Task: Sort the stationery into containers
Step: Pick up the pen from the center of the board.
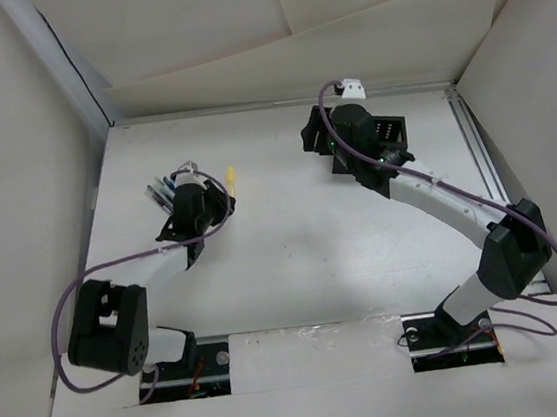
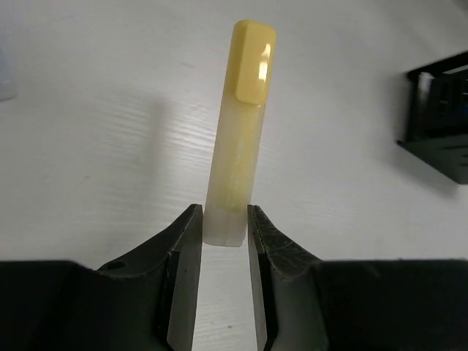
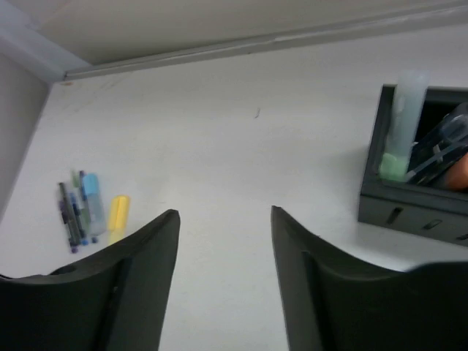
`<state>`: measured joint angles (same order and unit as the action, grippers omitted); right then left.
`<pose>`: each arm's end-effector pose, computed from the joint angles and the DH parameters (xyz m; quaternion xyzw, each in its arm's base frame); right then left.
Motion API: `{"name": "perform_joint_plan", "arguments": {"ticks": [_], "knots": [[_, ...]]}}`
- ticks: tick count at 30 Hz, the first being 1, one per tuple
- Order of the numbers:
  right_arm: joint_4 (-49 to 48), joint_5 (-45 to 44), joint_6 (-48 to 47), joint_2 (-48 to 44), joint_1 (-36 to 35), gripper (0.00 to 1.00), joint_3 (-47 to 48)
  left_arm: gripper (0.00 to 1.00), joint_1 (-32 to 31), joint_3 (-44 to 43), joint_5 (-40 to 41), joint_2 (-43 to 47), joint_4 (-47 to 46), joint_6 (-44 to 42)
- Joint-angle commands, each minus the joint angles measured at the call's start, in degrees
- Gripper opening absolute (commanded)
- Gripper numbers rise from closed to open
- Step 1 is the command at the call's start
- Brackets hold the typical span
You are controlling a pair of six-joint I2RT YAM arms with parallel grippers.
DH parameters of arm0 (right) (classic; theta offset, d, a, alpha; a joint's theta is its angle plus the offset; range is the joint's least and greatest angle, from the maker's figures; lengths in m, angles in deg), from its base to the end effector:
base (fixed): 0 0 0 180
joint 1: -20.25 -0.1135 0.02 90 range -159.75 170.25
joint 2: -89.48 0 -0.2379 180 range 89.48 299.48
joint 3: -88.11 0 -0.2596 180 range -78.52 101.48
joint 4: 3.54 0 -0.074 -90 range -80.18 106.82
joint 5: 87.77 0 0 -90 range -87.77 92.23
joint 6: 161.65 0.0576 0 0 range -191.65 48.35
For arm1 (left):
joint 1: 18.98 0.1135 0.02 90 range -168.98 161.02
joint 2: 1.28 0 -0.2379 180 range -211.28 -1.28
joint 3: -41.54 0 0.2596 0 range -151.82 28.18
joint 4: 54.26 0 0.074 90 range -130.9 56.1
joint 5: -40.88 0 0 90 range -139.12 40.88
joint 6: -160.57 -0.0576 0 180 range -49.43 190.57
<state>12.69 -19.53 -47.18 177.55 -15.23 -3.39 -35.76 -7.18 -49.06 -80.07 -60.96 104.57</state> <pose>0.3334 0.2114 0.3185 0.0382 0.7906 0.1655 0.5883 0.3056 -0.0921 0.1646 -0.1254 0.8262 -0.2351 0.4964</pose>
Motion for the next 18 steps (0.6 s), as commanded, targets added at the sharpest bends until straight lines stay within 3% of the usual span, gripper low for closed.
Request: {"name": "perform_joint_plan", "arguments": {"ticks": [1,3,4,6,7,8,10,11,14,18], "knots": [[0.0,10.1,3.7,-1.6,0.8,0.53,-1.6,0.00,-0.5,3.8,-10.4,5.3,-12.0,-2.1],[0.0,16.0,3.7,-0.9,0.8,0.25,-1.6,0.00,-1.2,4.3,-13.1,7.6,-13.8,-3.2],[0.0,17.6,4.4,0.0,0.8,0.05,-1.0,0.00,-1.9,5.0,-13.8,8.2,-14.3,-3.2],[-0.5,20.5,4.4,0.8,0.8,0.03,-1.0,0.00,-2.6,5.6,-15.8,8.7,-16.1,-3.2],[-0.5,21.5,4.4,1.6,0.8,0.07,-0.3,0.00,-3.2,6.1,-16.6,9.4,-16.9,-3.2],[-0.5,22.5,4.4,2.4,0.2,0.26,0.3,0.00,-3.9,6.1,-17.1,10.0,-16.9,-3.8],[-0.5,24.7,4.4,3.2,0.2,0.52,0.3,0.00,-4.5,6.1,-17.6,10.6,-17.4,-3.8],[-0.5,25.4,4.4,3.9,0.2,0.72,0.3,0.00,-4.5,6.7,-18.7,11.1,-18.2,-3.8],[-1.0,27.1,4.4,5.9,-0.3,0.82,0.3,0.00,-4.5,8.3,-19.9,11.7,-20.1,-3.2],[-1.6,30.7,4.9,8.7,-0.3,0.83,1.5,0.00,-4.5,9.5,-22.4,12.3,-22.3,-2.7]]}}
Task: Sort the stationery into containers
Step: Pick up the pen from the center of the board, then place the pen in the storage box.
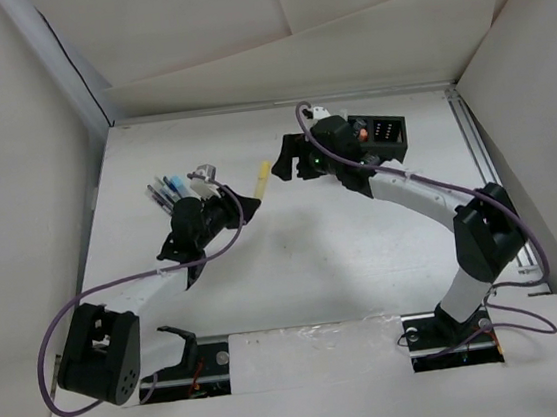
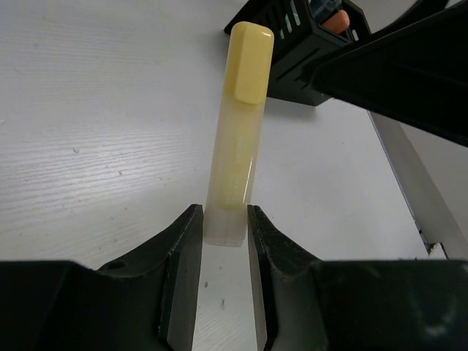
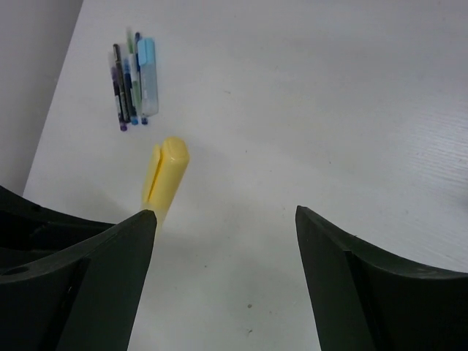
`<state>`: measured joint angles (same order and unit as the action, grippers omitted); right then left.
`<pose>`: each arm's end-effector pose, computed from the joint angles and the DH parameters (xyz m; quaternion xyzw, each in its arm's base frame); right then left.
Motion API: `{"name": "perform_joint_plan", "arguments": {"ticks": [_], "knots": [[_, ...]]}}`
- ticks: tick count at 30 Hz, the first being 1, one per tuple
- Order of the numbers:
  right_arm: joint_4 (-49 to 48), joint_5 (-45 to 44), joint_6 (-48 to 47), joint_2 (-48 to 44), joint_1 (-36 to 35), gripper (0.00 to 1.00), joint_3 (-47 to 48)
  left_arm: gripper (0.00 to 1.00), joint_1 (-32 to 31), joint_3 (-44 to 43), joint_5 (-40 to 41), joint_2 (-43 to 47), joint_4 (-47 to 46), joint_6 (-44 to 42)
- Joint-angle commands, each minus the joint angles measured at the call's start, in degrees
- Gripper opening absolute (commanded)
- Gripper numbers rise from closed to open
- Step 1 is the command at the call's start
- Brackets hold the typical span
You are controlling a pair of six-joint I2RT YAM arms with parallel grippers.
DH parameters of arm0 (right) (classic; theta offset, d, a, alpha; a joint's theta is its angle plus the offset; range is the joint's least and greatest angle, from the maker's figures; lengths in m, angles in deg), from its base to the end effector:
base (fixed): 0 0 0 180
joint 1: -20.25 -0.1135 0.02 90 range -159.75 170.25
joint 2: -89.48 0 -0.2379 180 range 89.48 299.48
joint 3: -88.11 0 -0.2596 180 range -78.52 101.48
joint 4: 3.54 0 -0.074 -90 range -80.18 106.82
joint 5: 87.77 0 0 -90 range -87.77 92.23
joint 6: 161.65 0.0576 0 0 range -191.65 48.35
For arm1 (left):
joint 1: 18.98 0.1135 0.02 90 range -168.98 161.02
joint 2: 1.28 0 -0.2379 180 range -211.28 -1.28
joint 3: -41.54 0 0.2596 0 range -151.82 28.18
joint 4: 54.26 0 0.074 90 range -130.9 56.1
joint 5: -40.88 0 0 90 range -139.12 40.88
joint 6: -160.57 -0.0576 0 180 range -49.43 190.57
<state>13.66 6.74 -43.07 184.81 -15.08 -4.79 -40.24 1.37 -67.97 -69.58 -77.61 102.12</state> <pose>0.3382 0.2453 0.2568 -0.0707 0.8420 0.3107 0.4352 0.2626 -0.1221 0.2014 0.0453 0.7331 -0.4050 0.5446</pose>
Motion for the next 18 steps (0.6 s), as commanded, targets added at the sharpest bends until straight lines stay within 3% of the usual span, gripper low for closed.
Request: {"name": "perform_joint_plan", "arguments": {"ticks": [1,4,10,16,18], "knots": [[-3.2,5.6,0.8,2.0,-0.4,0.83,2.9,0.00,0.0,1.0,-4.3,1.1,-5.7,0.3],[-4.7,10.2,0.3,3.2,-1.7,0.83,3.5,0.00,0.0,1.0,-5.0,-0.3,-7.0,0.9],[-5.3,10.2,-0.4,4.9,-2.4,0.82,4.1,0.00,0.0,1.0,-6.7,-0.9,-8.0,0.9],[-8.2,13.4,1.4,7.1,-1.2,0.61,4.8,0.00,0.0,1.0,-9.2,-2.7,-9.3,1.4],[-8.8,13.9,1.9,7.9,-1.2,0.49,5.4,0.00,0.0,0.4,-9.2,-3.3,-9.3,1.4]]}}
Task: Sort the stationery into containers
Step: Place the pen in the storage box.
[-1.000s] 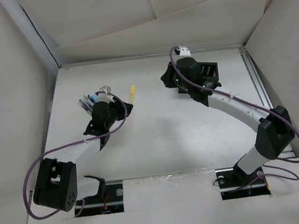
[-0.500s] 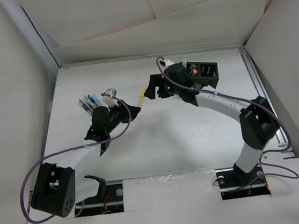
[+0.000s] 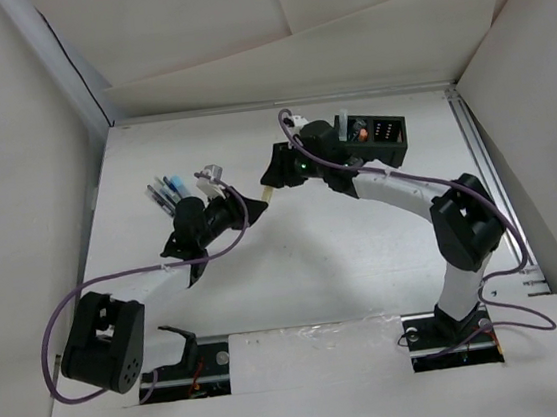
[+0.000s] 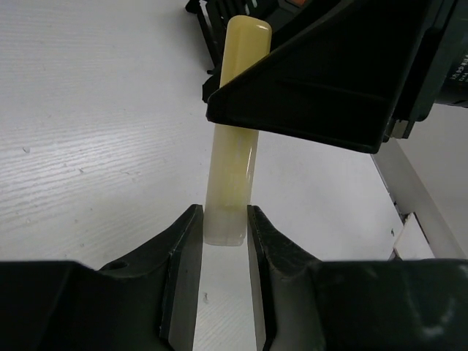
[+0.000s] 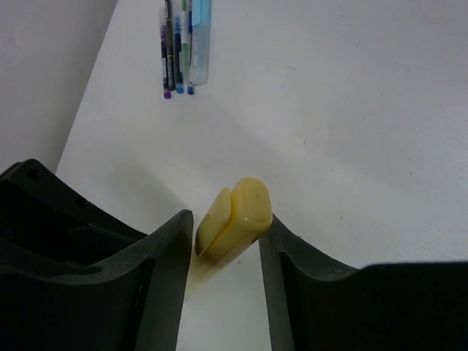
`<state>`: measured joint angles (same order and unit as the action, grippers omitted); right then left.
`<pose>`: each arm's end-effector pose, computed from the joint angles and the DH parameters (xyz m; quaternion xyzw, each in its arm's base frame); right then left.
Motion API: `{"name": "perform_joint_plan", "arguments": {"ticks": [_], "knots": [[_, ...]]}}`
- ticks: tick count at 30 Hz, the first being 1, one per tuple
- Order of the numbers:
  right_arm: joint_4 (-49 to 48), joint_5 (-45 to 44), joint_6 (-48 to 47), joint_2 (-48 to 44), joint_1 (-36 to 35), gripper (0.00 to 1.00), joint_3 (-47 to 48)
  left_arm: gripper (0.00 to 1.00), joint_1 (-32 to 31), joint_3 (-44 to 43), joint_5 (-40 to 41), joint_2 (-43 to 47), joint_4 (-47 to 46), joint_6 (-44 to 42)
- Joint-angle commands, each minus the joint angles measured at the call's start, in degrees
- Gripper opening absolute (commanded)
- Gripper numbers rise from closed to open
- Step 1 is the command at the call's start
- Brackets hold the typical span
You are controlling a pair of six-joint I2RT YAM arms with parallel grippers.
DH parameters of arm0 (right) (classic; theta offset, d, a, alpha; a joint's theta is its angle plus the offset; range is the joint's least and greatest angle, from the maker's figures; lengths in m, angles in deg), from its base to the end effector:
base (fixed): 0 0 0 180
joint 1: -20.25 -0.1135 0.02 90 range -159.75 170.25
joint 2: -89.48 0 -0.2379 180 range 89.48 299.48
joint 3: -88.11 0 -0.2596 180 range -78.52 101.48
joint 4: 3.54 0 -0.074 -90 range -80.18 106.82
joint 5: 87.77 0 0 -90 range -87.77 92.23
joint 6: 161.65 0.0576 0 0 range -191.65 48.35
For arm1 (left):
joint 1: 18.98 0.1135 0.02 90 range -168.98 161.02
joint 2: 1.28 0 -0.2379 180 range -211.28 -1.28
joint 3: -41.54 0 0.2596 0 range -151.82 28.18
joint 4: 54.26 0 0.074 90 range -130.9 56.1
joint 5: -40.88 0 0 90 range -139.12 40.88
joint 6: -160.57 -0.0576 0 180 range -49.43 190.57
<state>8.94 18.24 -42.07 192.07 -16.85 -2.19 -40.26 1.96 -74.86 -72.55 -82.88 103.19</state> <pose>0.3428 0.2792 0.2323 -0.1292 0.8302 0.3893 0.3776 0.2613 -0.1286 0.1957 0.0826 0.7192 -0.4480 0.5245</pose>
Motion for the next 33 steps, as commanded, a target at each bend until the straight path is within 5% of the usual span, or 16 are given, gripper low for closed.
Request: {"name": "perform_joint_plan", "arguments": {"ticks": [1,6,8,11,15,18,25,33], "knots": [[-4.6,1.8,0.9,0.6,0.5,0.46,2.8,0.00,-0.8,-0.1,-2.3,-0.4,-4.0,0.3],[-5.1,0.3,0.9,0.6,1.1,0.11,2.8,0.00,-2.3,-0.8,-0.9,-0.9,-4.0,-0.3],[-5.1,-1.2,0.9,-0.1,1.1,0.02,2.1,0.08,-2.3,-1.3,-1.4,-0.9,-4.0,-0.3],[-5.1,-4.9,0.9,-2.2,3.0,0.00,1.0,0.39,-2.3,-1.3,-1.4,-0.4,-3.5,-0.3],[-5.1,-8.0,-0.3,-5.5,6.6,0.00,1.0,0.59,-2.3,-1.3,-0.8,0.9,-2.9,-0.3],[-2.8,-12.6,-3.0,-8.1,11.7,0.00,1.5,0.63,-2.3,-1.3,-0.2,2.0,-1.9,-0.8],[-2.1,-42.5,-9.6,-11.7,18.6,0.00,3.6,0.63,-2.3,-1.9,0.3,2.0,-0.2,-0.8],[-2.7,-47.7,-13.3,-4.2,18.7,0.00,6.8,0.63,-2.3,-1.9,2.7,2.0,1.8,-0.8]]}}
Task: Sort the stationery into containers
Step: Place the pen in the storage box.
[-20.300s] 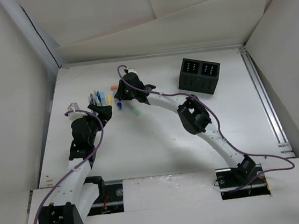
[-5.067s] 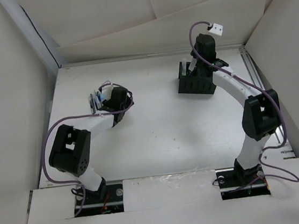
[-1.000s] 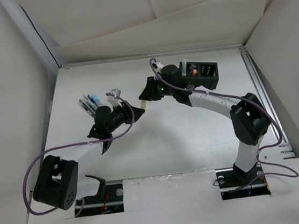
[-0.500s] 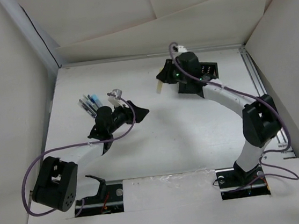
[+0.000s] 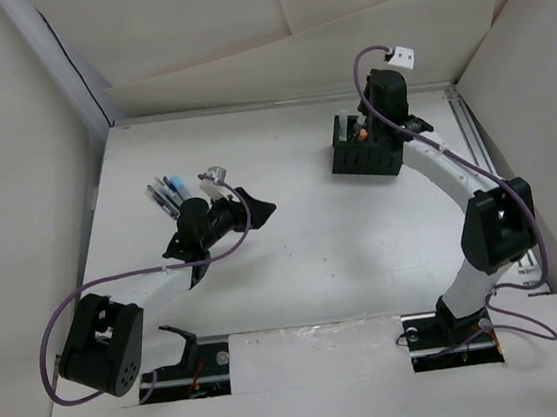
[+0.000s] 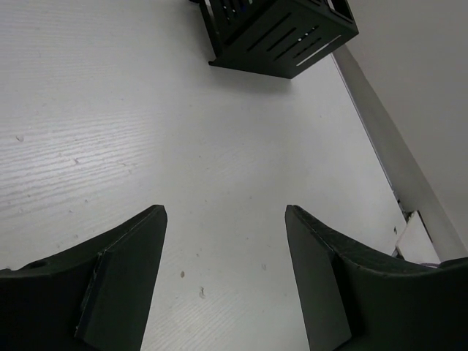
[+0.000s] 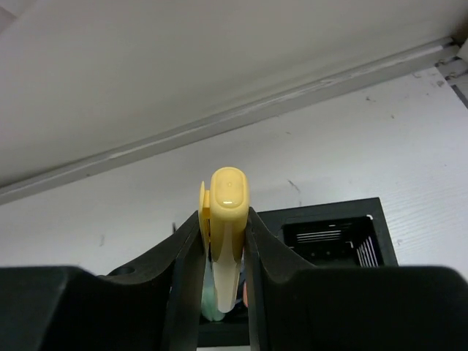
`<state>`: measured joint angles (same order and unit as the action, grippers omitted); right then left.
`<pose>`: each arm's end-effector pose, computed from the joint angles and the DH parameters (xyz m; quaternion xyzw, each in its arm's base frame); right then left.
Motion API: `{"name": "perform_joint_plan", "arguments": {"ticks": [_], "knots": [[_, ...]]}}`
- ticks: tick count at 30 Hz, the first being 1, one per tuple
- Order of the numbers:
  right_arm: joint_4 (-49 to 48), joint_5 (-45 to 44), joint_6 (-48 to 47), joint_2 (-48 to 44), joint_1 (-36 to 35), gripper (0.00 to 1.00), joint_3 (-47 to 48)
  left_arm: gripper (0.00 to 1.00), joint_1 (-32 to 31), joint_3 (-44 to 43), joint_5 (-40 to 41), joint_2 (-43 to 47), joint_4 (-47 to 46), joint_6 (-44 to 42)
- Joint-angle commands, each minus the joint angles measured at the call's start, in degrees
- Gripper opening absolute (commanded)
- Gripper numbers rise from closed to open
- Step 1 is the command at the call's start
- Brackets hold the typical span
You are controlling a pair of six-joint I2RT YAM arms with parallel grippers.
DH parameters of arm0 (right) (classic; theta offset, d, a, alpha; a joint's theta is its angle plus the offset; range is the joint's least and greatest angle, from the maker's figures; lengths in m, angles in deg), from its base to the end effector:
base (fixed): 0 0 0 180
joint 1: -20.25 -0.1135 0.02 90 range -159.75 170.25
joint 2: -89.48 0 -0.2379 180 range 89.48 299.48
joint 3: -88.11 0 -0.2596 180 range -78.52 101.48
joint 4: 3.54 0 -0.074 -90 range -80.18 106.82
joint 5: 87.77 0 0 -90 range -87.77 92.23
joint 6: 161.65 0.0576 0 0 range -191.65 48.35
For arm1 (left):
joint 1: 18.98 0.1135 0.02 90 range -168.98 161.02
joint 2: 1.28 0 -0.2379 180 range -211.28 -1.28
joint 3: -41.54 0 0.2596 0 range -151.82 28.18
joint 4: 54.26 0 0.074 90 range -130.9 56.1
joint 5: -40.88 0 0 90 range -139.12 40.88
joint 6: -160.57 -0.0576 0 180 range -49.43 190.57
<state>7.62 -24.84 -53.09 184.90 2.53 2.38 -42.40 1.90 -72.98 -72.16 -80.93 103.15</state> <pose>0.4123 0.1042 0.3184 0.1523 0.7561 0.0166 0.6362 0.2571 -0.1368 0.1935 0.0824 0.7278 -0.4457 0.5147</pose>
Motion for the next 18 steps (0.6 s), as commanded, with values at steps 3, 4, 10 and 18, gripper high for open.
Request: {"name": "perform_joint_plan", "arguments": {"ticks": [3,4,10,18], "knots": [[-2.0,-4.6,-2.3,5.6,-0.7,0.00,2.2,0.63,-0.1,-1.8,1.4,1.6,-0.1,-0.8],[-2.5,-4.6,-2.3,6.2,-0.7,0.00,2.2,0.62,-0.1,-1.8,1.4,1.6,-0.1,-0.8],[-3.6,-4.6,-2.3,8.1,-2.6,0.00,2.3,0.62,-0.1,-2.4,2.0,1.1,-0.1,-0.8],[-4.3,-7.4,-1.1,9.9,-5.1,0.00,-0.9,0.60,-0.1,-3.0,6.7,0.6,3.3,0.3]]}}
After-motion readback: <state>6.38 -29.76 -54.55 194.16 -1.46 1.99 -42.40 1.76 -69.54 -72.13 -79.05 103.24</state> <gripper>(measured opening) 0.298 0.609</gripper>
